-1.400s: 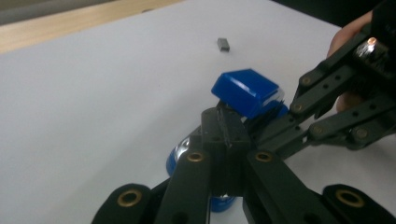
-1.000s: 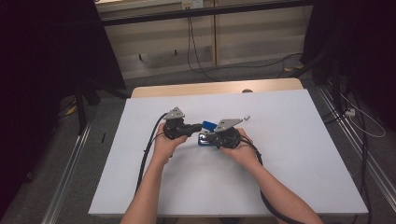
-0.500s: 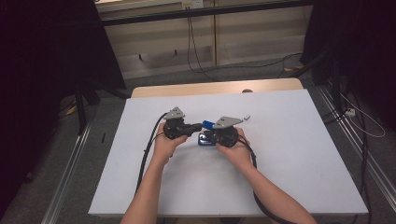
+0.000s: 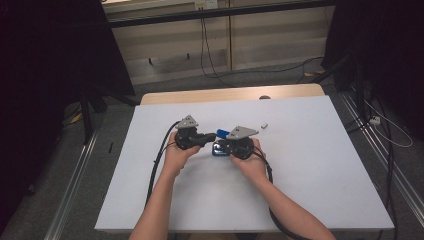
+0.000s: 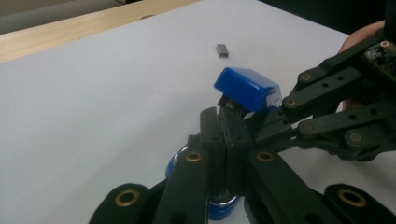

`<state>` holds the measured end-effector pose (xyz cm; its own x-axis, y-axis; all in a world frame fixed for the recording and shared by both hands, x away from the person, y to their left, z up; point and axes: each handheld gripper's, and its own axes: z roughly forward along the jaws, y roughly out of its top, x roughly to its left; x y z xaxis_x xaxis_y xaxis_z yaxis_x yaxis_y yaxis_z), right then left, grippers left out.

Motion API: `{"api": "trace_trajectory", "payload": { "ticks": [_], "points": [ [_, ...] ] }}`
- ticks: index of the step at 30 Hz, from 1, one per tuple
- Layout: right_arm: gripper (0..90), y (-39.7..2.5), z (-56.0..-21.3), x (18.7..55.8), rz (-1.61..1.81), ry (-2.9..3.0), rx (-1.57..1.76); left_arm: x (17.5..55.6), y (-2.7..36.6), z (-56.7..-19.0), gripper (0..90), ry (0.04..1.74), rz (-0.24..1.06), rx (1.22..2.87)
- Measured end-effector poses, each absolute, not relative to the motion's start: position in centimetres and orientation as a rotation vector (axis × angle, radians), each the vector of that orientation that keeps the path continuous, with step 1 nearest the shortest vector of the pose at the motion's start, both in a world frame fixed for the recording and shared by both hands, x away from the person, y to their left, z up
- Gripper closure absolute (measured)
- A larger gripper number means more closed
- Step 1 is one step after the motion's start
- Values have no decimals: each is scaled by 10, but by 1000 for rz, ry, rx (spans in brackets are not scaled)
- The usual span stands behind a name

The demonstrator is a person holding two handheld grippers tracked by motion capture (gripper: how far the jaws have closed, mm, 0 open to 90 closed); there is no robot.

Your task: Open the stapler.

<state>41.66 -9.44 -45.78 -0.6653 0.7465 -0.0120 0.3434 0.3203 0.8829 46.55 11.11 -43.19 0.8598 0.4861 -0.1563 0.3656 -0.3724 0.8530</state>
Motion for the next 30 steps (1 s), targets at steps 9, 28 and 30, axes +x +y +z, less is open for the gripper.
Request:
{"api": "trace_trajectory", "payload": {
  "ticks": [9, 28, 30],
  "points": [
    [900, -96, -457, 415, 1301, 2153, 968, 467, 105, -443, 900, 631, 129, 2030],
    [900, -100, -439, 405, 1154, 2010, 1007, 464, 97, -453, 900, 618, 178, 2060],
    [900, -105, -436, 404, 1147, 1978, 1026, 463, 96, -453, 900, 615, 183, 2060]
  ]
}}
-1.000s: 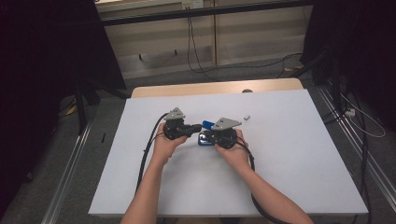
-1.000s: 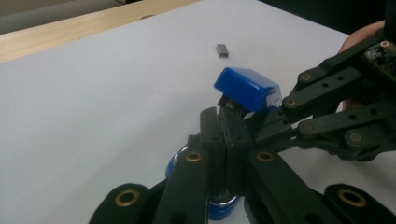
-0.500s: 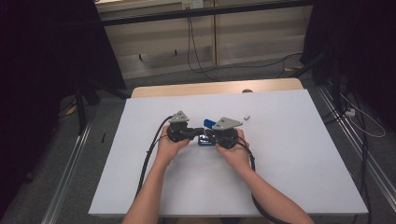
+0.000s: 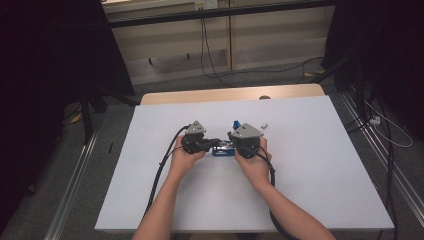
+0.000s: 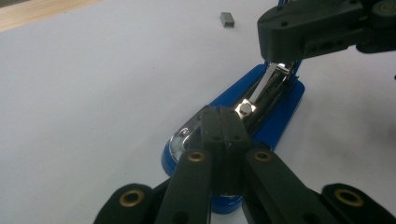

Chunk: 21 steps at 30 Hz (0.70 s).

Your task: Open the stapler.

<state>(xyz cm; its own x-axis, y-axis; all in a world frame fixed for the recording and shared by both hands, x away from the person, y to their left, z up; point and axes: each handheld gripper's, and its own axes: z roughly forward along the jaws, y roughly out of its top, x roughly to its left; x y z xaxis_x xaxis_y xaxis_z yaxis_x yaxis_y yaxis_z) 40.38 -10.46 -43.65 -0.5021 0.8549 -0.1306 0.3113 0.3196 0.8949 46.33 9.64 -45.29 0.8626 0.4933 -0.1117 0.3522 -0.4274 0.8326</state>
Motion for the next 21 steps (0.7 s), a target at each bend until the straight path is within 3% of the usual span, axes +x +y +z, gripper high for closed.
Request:
{"api": "trace_trajectory", "payload": {
  "ticks": [21],
  "points": [
    [900, -134, -435, 399, 1064, 1965, 1038, 461, 92, -456, 900, 582, 199, 2073]
  ]
}}
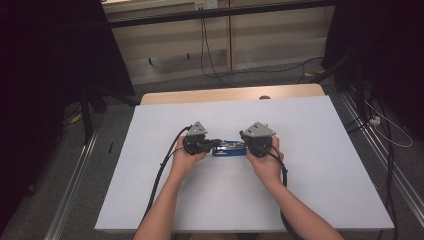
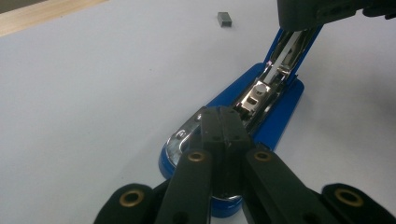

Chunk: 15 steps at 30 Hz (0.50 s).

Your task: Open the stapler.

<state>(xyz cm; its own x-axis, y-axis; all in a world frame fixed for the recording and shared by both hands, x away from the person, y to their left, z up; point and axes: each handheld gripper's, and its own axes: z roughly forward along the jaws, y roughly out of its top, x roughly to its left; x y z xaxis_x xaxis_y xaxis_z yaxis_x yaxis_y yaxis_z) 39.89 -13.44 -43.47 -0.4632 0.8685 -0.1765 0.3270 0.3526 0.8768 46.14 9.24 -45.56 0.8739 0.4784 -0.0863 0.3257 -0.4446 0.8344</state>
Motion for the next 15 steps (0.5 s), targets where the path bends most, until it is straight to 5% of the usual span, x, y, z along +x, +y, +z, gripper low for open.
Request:
{"api": "trace_trajectory", "payload": {
  "ticks": [15],
  "points": [
    [900, -149, -441, 403, 1037, 1969, 1073, 461, 92, -455, 900, 586, 206, 2078]
  ]
}}
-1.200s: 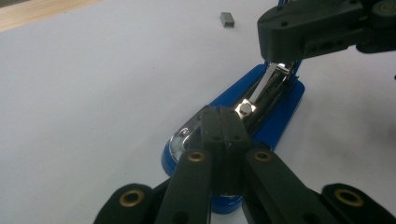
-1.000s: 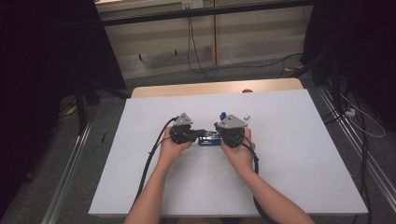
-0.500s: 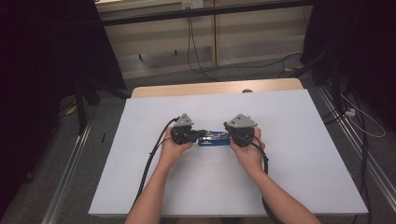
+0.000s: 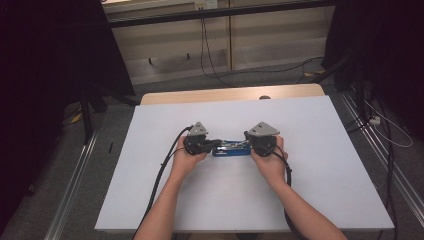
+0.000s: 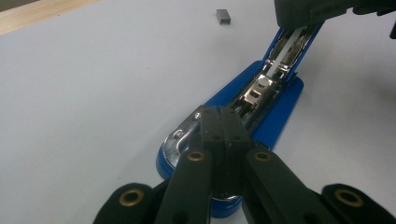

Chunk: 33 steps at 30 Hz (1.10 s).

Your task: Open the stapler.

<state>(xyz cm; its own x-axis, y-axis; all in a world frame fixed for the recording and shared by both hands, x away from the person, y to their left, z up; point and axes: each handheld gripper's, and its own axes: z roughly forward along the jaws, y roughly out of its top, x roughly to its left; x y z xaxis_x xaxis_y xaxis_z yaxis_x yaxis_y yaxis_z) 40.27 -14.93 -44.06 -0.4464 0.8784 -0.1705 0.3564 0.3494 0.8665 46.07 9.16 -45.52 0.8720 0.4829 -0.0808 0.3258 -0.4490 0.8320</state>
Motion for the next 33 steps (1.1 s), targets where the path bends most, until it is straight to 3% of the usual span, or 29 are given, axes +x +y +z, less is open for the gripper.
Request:
{"api": "trace_trajectory", "payload": {
  "ticks": [7, 24, 29, 33],
  "points": [
    [900, -176, -454, 402, 1044, 1959, 1149, 462, 93, -456, 900, 589, 192, 2071],
    [900, -181, -451, 409, 1033, 2004, 1150, 461, 94, -448, 871, 596, 186, 2053],
    [900, -179, -443, 414, 1048, 2015, 1145, 460, 95, -446, 763, 610, 157, 2044],
    [831, -182, -438, 420, 1049, 1998, 1173, 459, 98, -440, 660, 633, 156, 2008]
  ]
}}
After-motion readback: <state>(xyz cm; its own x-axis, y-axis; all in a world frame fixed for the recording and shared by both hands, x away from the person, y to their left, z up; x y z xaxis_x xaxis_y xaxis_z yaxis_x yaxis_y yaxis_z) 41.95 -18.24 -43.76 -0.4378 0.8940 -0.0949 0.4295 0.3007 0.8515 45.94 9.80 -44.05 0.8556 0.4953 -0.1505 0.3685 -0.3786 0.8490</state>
